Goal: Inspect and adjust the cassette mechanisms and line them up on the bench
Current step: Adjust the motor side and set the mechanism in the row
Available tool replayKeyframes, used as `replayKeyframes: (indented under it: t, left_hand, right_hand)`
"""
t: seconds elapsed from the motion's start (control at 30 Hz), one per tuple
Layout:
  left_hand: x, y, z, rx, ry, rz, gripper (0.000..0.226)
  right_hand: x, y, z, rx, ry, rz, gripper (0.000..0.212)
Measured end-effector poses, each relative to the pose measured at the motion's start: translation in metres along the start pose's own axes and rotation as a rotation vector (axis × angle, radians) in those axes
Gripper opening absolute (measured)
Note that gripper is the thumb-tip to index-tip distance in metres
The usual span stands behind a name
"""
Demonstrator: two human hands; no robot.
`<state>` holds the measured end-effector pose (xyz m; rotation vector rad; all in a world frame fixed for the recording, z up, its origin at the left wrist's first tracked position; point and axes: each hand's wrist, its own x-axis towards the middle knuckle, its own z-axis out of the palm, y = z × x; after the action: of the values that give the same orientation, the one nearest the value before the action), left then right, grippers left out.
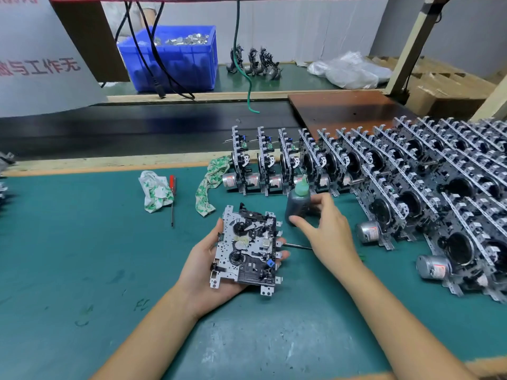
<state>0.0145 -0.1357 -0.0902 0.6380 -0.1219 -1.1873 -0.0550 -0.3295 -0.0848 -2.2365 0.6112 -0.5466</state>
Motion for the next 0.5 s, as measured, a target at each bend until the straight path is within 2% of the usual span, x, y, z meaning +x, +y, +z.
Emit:
replayKeyframes:
  t: [0.13,0.23,0.3,0.37,0.43,0.5]
  left_hand:
    - [0.001,0.001,0.000,-0.026,-0.013,-0.007,0.064]
    - [0.001,0.001,0.000,-0.043,-0.008,-0.014,0.063]
    - [0.001,0.001,0.000,-0.036,0.006,-0.012,0.063]
    - [0.001,0.001,0.001,-0.031,0.019,-0.008,0.063]
    - [0.001,0.000,0.001,-0.046,0.020,-0.008,0.062]
    - [0.001,0.000,0.000,-0.033,0.031,0.001,0.063]
  right_hand:
    - [-0.001,-0.003,-0.007,0.270,0.059,-0.051,0.019]
    - [-0.004,-0.008,-0.012,0.372,0.044,-0.075,0.021]
    - [-0.008,-0.012,-0.007,0.272,-0.071,-0.116,0.020]
    - [-0.013,-0.013,0.002,0.084,-0.160,-0.141,0.029]
    - [-0.013,-0.014,0.007,-0.052,-0.164,-0.157,0.036]
    - [-0.010,-0.016,0.007,-0.061,-0.163,-0.161,0.038]
